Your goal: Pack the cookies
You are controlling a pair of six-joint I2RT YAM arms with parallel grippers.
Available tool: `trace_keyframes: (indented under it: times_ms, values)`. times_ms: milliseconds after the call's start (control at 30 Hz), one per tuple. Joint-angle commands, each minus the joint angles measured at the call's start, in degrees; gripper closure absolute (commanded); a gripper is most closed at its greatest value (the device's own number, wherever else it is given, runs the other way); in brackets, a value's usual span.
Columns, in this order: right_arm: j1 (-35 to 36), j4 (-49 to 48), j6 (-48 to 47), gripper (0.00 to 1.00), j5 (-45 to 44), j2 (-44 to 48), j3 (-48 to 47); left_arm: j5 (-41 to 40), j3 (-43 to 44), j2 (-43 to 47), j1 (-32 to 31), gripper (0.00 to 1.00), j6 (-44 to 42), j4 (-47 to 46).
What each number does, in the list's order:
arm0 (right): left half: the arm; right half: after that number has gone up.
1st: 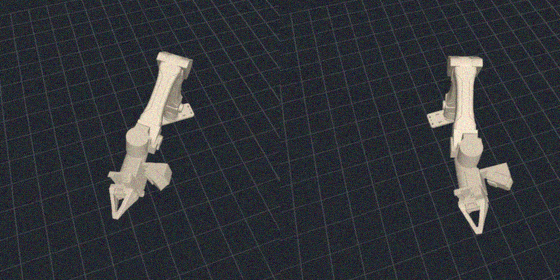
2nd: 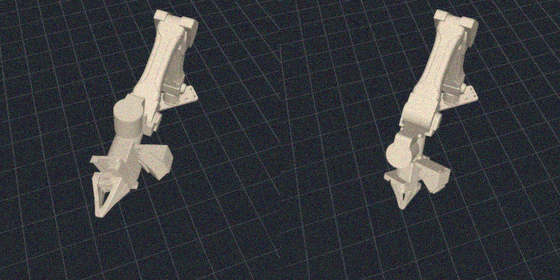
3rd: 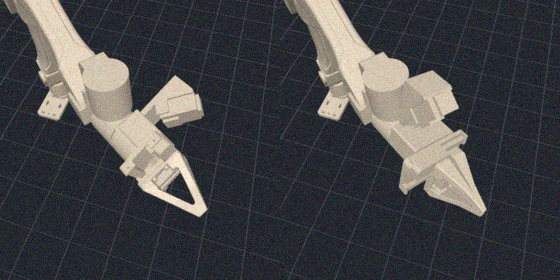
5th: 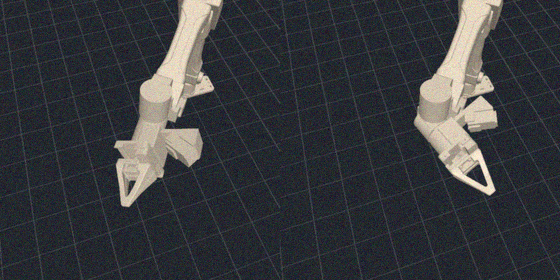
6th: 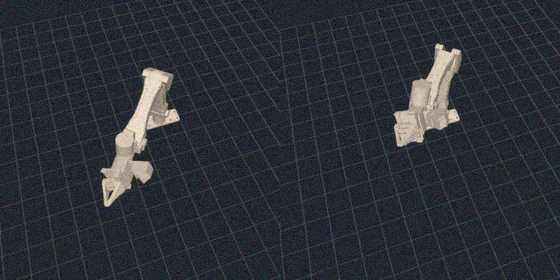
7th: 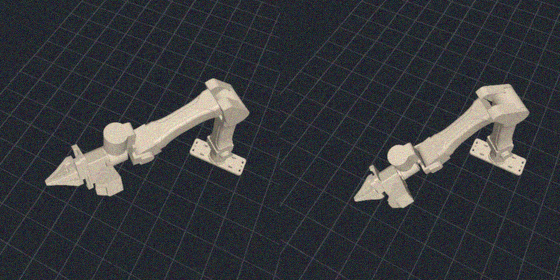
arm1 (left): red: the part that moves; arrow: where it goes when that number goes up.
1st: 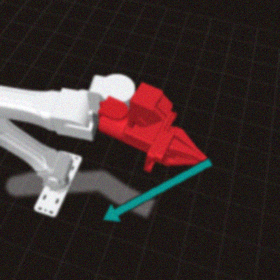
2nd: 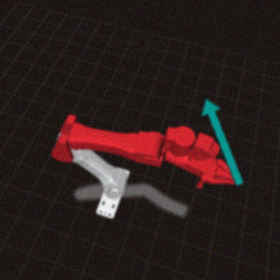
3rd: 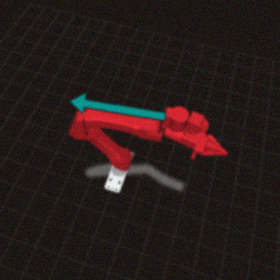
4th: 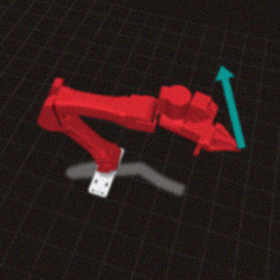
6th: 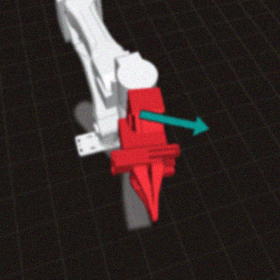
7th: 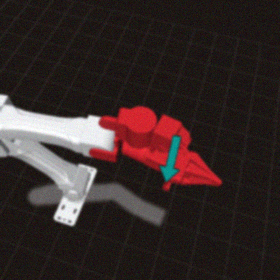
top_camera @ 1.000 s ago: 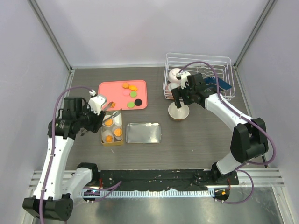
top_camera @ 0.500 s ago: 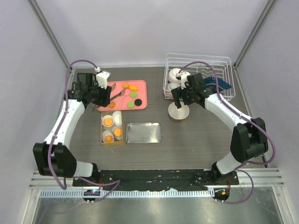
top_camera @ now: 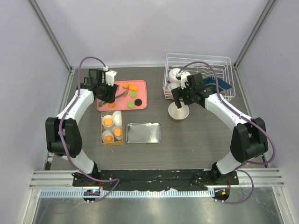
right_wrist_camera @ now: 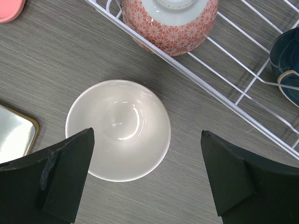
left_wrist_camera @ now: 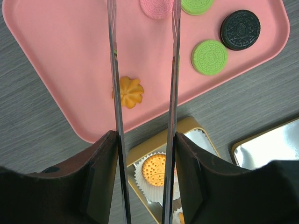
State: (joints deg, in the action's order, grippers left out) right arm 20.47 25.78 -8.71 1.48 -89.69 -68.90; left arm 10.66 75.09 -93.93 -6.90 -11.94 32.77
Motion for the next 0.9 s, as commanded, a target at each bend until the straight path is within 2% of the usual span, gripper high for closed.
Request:
trace_keyframes:
  times_ms: [0,867]
  values:
    - [0.3,-0.6,-0.5,0.0,-0.9,-0.1,-2.3,0.2,0.9,0.4,-0.2,0.47,0.3,-4.6]
    - [0.3,-0.5,-0.5,0.0,-0.9,-0.6,-2.4,1.6,-2.4,0.5,-1.3,0.47,-0.1,-5.4]
